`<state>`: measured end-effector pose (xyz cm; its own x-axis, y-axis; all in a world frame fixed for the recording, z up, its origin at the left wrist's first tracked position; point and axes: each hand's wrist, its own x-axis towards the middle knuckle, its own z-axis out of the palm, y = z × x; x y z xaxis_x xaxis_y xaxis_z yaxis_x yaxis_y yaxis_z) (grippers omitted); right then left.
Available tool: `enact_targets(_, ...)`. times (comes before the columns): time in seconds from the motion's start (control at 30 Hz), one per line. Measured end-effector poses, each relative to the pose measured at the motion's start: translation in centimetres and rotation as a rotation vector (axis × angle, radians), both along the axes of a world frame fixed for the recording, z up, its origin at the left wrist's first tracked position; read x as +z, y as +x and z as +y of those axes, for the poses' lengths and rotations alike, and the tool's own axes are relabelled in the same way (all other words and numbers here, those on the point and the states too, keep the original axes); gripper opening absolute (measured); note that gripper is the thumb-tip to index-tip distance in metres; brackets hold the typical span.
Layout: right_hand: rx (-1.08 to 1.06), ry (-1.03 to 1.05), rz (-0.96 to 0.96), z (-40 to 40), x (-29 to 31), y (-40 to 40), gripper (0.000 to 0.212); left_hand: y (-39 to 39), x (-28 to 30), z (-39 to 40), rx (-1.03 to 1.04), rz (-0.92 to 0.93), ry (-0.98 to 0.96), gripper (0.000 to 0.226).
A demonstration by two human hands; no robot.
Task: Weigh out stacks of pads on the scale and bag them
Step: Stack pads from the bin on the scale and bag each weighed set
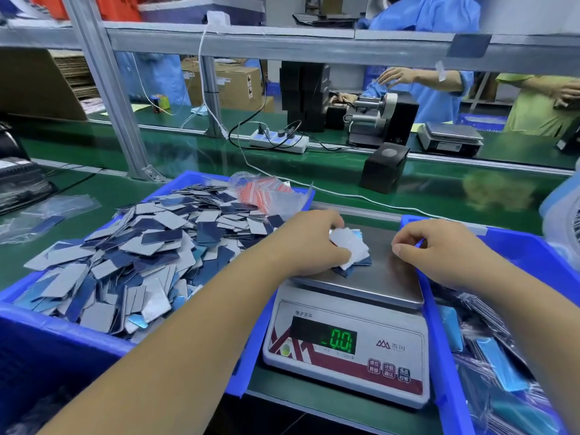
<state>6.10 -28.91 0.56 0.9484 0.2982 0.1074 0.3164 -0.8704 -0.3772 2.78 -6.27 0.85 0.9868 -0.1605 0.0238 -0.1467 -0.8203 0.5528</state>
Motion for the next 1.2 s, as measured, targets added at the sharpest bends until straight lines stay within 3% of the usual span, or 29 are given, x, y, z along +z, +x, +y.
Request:
enact_targets(0.07,0.003,0.003,0.003,0.0,0.0,0.0,0.016,-0.2,0.2,0.2,-0.028,-0.026,0.098,0.010)
enact_targets(0.2,0.007,0.014,0.012,0.0,0.0,0.0,0.016,-0.6,0.8,1.9,0.055,0.022,0.079,0.036)
enact_targets(0.3,0.006,0.011,0.006,0.1,0.0,-0.1,0.017,-1.5,1.6,4.0,0.136,0.025,-0.019,0.023)
enact_targets(0.4,0.006,0.012,0.006,0.2,0.1,-0.2,0.018,-3.0,2.0,6.5,0.174,0.118,0.087,0.008)
enact_targets(0.57,0.019,0.015,0.006,0.4,0.1,-0.3,0.017,-5.9,1.7,8.2,0.117,0.388,0.388,0.053)
enact_targets(0.63,0.021,0.017,0.004,0.4,0.0,-0.3,0.017,-6.6,1.5,8.1,0.082,0.442,0.450,0.059)
enact_targets(0.93,0.025,0.032,-0.005,0.2,-0.1,-0.2,0.018,-6.8,2.1,8.2,0.046,0.463,0.368,0.035)
enact_targets(1.2,0.046,0.018,-0.017,0.2,0.0,-0.3,0.018,-5.9,1.5,7.5,-0.015,0.450,0.620,0.015)
